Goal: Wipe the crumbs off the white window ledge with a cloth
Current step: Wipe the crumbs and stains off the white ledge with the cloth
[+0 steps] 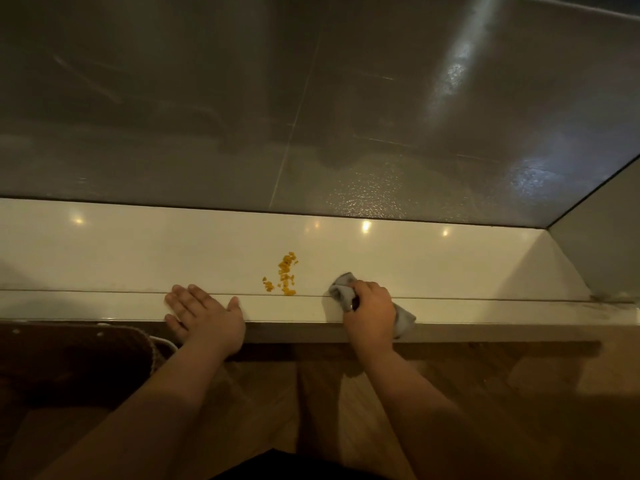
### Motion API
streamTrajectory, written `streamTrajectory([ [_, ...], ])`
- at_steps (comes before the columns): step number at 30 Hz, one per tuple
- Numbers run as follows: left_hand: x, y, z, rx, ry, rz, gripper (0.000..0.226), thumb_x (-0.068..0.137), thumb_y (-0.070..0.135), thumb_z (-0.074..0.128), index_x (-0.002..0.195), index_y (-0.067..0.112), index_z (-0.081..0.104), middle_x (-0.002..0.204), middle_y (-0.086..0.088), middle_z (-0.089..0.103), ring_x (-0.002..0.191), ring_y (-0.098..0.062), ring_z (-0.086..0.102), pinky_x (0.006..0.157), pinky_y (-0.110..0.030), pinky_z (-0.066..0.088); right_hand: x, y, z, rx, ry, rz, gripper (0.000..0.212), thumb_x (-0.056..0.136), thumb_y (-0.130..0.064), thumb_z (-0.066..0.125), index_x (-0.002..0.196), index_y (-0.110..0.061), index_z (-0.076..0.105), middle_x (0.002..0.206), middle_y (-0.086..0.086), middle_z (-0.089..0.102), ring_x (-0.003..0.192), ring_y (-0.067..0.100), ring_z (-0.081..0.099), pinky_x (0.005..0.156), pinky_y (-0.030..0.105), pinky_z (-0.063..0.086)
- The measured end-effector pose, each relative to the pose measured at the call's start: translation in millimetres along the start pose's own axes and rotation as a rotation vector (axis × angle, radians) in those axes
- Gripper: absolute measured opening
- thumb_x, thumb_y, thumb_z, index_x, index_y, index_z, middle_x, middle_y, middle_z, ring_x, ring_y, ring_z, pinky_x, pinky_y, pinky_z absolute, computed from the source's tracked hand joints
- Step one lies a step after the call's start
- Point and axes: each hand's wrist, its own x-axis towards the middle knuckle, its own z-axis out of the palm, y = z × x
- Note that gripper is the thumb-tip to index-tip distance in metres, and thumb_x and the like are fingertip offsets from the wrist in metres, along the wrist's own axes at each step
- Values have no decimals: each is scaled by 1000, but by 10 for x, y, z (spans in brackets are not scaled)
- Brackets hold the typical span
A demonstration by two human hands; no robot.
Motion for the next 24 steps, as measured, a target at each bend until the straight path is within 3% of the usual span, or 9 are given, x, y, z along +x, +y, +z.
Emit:
streamTrajectory([
  [3,-3,-2,3,-11,9,-1,76,98,46,18,145,-1,-19,153,-19,-28,143,-32,-24,117,-45,-11,-8,-147,116,-27,-16,-2,31,83,-12,56,113,-14,62,109,8,62,103,23,51,77,29,37],
  [10,-15,6,-4,-34,19,-4,75,98,46,18,145,-1,-20,153,-19,-28,143,-32,-24,117,-44,-11,46,-306,104,86,-118,28,35,86,-5,54,119,-15,59,110,10,62,101,24,55,79,29,43],
  [14,-20,-21,-35,-64,5,-8,77,98,46,21,146,-1,-19,153,-19,-29,143,-32,-25,117,-44,-11,58,-259,-61,275,-169,38,39,83,5,57,119,-11,56,124,10,52,108,21,53,94,30,49],
  [16,-40,-26,-59,-114,35,24,78,98,44,27,147,-2,-13,153,-18,-28,144,-32,-23,118,-46,-8,61,-248,-152,303,-190,16,43,80,9,58,119,-10,53,125,8,49,103,15,50,92,25,48],
  [18,-118,18,-88,-143,155,149,76,97,44,31,150,2,-5,155,-16,-25,145,-31,-18,118,-46,-3,80,-261,-225,286,-217,-62,44,79,9,59,117,-12,51,118,4,48,97,11,49,81,19,45],
  [20,-260,135,-156,-267,235,412,71,97,46,33,151,12,2,159,-3,-14,147,-20,-12,119,-38,0,93,-306,-275,281,-239,-179,36,80,7,57,107,-17,49,108,0,47,88,6,51,71,14,42],
  [22,-393,302,-246,-383,120,750,66,96,42,41,151,22,10,156,14,0,143,-3,-6,116,-27,2,92,-358,-299,285,-260,-307,33,82,5,55,97,-22,43,99,-4,43,79,2,48,64,11,41],
  [24,-477,470,-282,-287,-21,985,67,93,30,53,149,25,17,157,14,10,143,1,3,117,-21,7,94,-388,-330,280,-275,-433,35,79,6,57,94,-20,41,96,-4,41,74,2,46,62,10,41],
])
